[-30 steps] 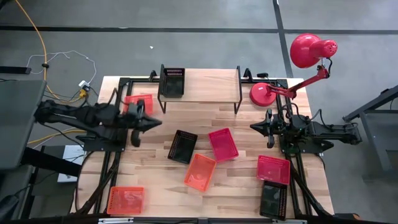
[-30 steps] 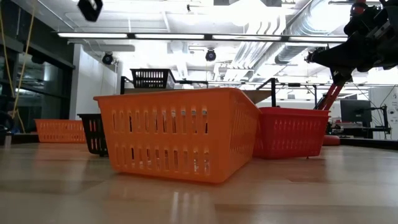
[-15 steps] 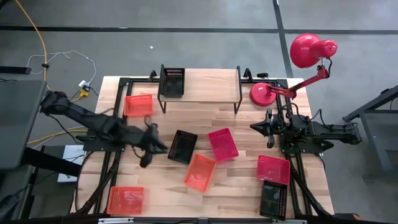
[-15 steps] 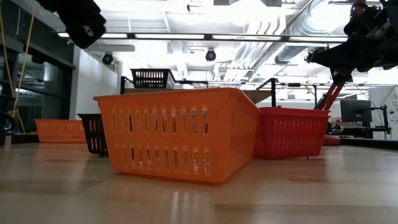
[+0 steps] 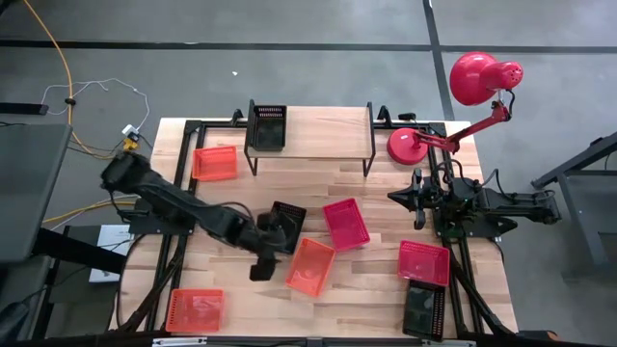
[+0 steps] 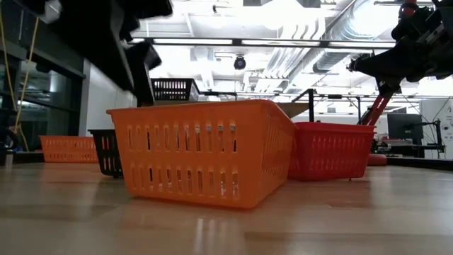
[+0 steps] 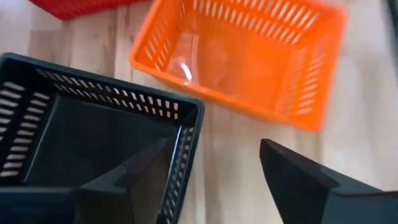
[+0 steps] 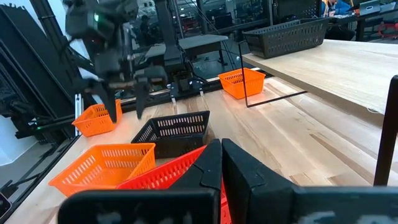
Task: Stack baskets on shelf by color
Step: Stack the left black basket on top of the black basket on the shelf
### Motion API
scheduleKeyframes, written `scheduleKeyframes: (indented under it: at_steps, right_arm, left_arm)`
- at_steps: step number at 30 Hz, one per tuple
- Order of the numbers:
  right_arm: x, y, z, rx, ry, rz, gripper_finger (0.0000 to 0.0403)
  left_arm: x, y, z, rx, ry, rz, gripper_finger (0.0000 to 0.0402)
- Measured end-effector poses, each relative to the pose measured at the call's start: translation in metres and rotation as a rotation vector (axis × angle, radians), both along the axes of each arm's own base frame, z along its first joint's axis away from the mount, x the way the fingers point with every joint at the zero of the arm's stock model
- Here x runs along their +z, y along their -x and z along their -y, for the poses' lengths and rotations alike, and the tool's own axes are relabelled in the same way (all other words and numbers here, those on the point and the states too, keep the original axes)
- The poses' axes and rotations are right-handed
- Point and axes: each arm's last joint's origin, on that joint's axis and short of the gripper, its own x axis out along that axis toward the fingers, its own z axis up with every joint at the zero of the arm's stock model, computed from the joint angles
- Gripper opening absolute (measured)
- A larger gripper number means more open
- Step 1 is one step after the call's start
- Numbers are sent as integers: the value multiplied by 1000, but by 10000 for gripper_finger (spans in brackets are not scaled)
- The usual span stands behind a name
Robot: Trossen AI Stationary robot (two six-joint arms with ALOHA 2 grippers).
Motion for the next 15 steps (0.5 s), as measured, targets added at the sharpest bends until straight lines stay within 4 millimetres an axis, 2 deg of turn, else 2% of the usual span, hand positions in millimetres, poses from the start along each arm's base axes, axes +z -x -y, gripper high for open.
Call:
scheduleKeyframes:
  at_steps: [7, 12, 15]
  right_arm:
    - [0, 0, 0, 0, 0, 0, 0]
    - [0, 0, 0, 0, 0, 0, 0]
    - [0, 0, 0, 0, 0, 0, 0]
  left_arm:
    - [-36, -10, 2, -52, -87, -126, 253]
    - [-55, -10, 0, -25, -180, -213, 245]
    - [-65, -10, -2, -40, -199, -257, 227]
